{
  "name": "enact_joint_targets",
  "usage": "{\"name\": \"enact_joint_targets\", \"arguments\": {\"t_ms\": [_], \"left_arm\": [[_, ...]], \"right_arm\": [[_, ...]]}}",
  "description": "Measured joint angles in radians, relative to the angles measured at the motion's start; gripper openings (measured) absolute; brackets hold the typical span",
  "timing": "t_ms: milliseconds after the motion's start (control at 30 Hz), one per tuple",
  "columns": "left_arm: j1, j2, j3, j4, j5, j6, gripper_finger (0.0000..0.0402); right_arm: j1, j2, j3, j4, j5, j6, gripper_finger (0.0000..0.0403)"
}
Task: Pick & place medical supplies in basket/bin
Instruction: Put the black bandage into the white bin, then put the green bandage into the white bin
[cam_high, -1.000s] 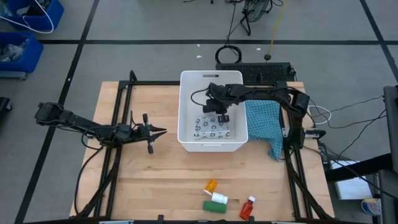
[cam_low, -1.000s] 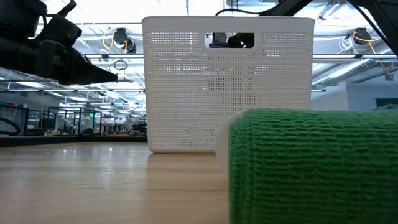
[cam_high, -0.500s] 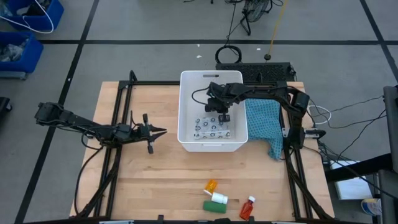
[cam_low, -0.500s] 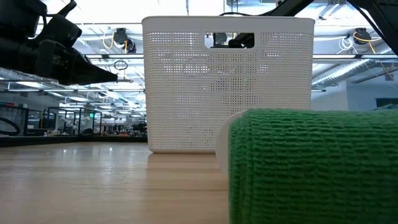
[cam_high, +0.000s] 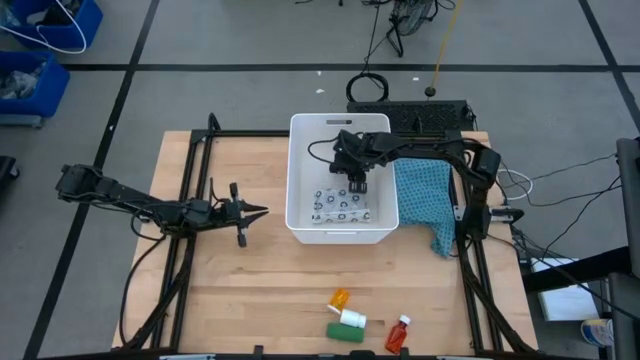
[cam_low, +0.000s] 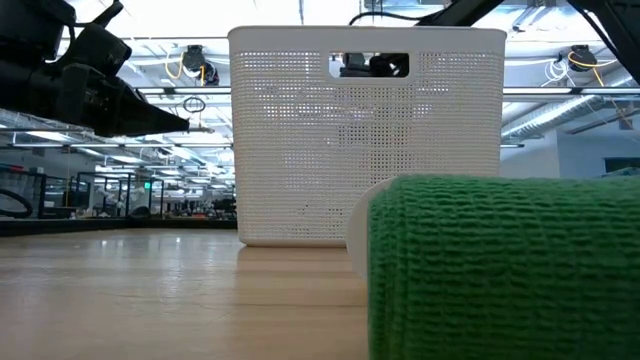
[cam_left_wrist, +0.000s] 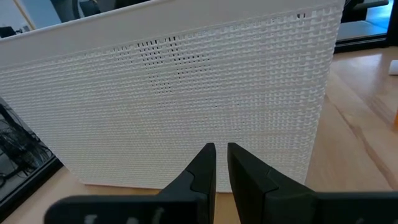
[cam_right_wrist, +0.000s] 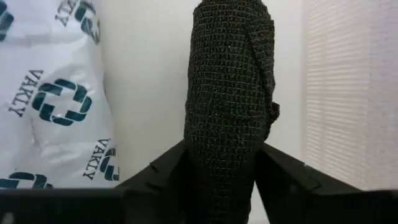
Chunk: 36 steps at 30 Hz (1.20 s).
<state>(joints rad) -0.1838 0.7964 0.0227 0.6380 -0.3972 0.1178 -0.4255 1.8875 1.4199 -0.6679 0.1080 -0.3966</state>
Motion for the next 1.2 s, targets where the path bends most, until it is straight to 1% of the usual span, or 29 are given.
{"name": "enact_joint_targets", "arguments": {"t_ms": [267, 333, 433, 500, 600, 700, 767, 900, 933, 967, 1100, 1200], "left_arm": [[0.0, 0.0, 0.0, 0.0, 0.003, 0.001, 0.0047], [0.0, 0.0, 0.0, 0.001, 0.003, 0.005, 0.0047], [0.0, 0.0, 0.0, 0.001, 0.003, 0.006, 0.0047], [0.0, 0.0, 0.0, 0.001, 0.003, 0.008, 0.0047], [0.0, 0.0, 0.0, 0.001, 0.003, 0.009, 0.0047], [0.0, 0.0, 0.0, 0.001, 0.003, 0.009, 0.0047], [0.0, 0.0, 0.0, 0.001, 0.003, 0.009, 0.0047], [0.0, 0.0, 0.0, 0.001, 0.003, 0.009, 0.0047], [0.0, 0.0, 0.0, 0.001, 0.003, 0.009, 0.0047], [0.0, 0.0, 0.0, 0.001, 0.003, 0.009, 0.0047], [0.0, 0.0, 0.0, 0.001, 0.003, 0.008, 0.0047], [0.0, 0.0, 0.0, 0.001, 0.003, 0.008, 0.0047]], "right_arm": [[0.0, -0.058, 0.0, -0.003, 0.0, 0.018, 0.0222], [0.0, -0.059, 0.0, -0.002, 0.022, 0.019, 0.0232], [0.0, -0.059, 0.0, -0.003, 0.025, 0.019, 0.0238], [0.0, -0.068, 0.007, -0.028, 0.025, 0.018, 0.0235], [0.008, -0.117, 0.049, -0.096, 0.026, 0.024, 0.0213], [0.024, -0.218, 0.089, -0.166, 0.026, 0.018, 0.0172], [0.035, -0.3, 0.101, -0.184, 0.026, 0.005, 0.0132], [0.071, -0.482, 0.105, -0.181, 0.016, -0.005, 0.0035], [0.083, -0.525, 0.105, -0.18, 0.014, 0.003, 0.0018], [0.094, -0.565, 0.105, -0.181, 0.009, 0.015, 0.001], [0.146, -0.699, 0.105, -0.186, -0.009, 0.11, 0.0012], [0.187, -0.791, 0.098, -0.205, -0.056, 0.148, 0.0002]]}}
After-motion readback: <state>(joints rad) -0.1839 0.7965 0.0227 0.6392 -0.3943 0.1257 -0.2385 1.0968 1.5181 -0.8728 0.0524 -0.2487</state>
